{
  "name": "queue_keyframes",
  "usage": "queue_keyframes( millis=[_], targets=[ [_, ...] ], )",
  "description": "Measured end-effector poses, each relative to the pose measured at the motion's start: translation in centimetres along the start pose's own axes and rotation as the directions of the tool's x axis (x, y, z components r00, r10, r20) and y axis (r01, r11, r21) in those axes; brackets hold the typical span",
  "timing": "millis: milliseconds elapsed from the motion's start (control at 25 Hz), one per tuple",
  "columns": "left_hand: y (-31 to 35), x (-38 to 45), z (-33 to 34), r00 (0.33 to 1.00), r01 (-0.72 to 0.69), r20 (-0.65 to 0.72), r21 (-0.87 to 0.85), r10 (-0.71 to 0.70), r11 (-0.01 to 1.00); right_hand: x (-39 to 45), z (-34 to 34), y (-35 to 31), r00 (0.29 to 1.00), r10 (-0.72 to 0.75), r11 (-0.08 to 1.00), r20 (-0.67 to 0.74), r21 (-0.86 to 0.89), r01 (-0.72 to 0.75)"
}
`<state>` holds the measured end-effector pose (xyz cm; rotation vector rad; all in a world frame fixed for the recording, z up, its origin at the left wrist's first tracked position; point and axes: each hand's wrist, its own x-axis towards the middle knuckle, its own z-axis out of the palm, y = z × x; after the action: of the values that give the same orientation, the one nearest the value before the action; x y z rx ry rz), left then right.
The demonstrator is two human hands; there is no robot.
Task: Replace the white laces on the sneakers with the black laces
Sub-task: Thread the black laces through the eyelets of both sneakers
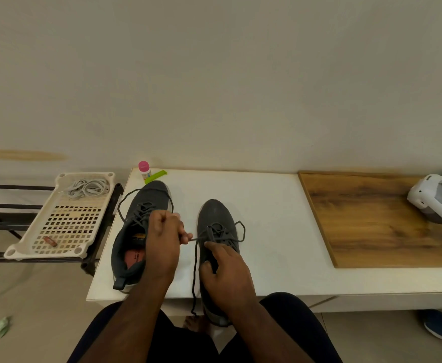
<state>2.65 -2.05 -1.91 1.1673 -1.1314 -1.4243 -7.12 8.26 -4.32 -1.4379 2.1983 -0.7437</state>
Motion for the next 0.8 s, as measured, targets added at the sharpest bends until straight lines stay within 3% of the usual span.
queue_keyframes(
  millis=[40,80,160,200,240,280,320,400,480,520,600,680,800],
  targets=[
    [-0.5,0.2,-0.3,0.996,-0.06,0.074,0.293,0.039,0.954,0.0,0.1,0.0,1.0,-0.003,1.0,-0.003,-0.002,0.003],
    [-1.5,0.4,-0.6,0.981,-0.143,0.192,0.569,0.039,0.81,0.0,0.2,0.0,1.0,-0.004,1.0,-0.005,-0.003,0.004],
    [-2.8,0.4,-0.8,0.937,-0.259,0.345,0.802,-0.064,0.538,0.1,0.3,0.1,1.0,0.001,1.0,-0.001,-0.001,-0.001],
    [-3.0,0.4,-0.9,0.926,-0.282,0.366,0.833,-0.092,0.476,0.1,0.4,0.1,1.0,0.005,1.0,0.001,-0.001,-0.005],
    [-2.8,0.4,-0.8,0.923,-0.309,0.38,0.831,-0.065,0.463,0.1,0.4,0.1,1.0,0.008,1.0,-0.001,-0.001,-0.008],
    [-2.2,0.2,-0.5,0.924,-0.333,0.383,0.788,0.012,0.517,0.1,0.3,0.1,1.0,0.009,1.0,-0.005,0.003,-0.009],
    [-1.5,-0.1,-0.2,0.931,-0.329,0.351,0.698,0.096,0.636,0.1,0.2,0.1,1.0,0.009,1.0,-0.008,0.012,-0.009],
    [0.0,-0.5,0.0,0.971,-0.207,0.179,0.295,0.159,0.933,0.1,0.0,0.0,1.0,0.013,0.999,-0.004,0.033,-0.013],
    [0.6,-0.4,-0.1,0.997,-0.022,0.075,-0.078,0.027,0.997,0.1,0.0,0.0,1.0,0.013,0.999,-0.004,0.04,-0.013],
    [0.4,-0.4,-0.2,0.998,0.02,0.061,-0.072,-0.016,0.997,0.1,0.0,0.0,1.0,0.01,0.999,-0.009,0.035,-0.01],
    [-0.5,-0.2,-0.4,0.994,-0.005,0.109,0.319,-0.031,0.948,0.1,0.1,0.0,1.0,0.002,1.0,-0.021,0.026,-0.001],
    [-1.8,-0.2,-0.5,0.965,-0.156,0.262,0.642,-0.023,0.75,0.0,0.3,0.1,1.0,-0.007,1.0,-0.029,0.026,0.008],
    [-2.4,0.0,-0.4,0.924,-0.292,0.377,0.8,-0.059,0.524,0.1,0.4,0.2,0.999,-0.001,1.0,-0.038,0.031,0.002]
  ],
)
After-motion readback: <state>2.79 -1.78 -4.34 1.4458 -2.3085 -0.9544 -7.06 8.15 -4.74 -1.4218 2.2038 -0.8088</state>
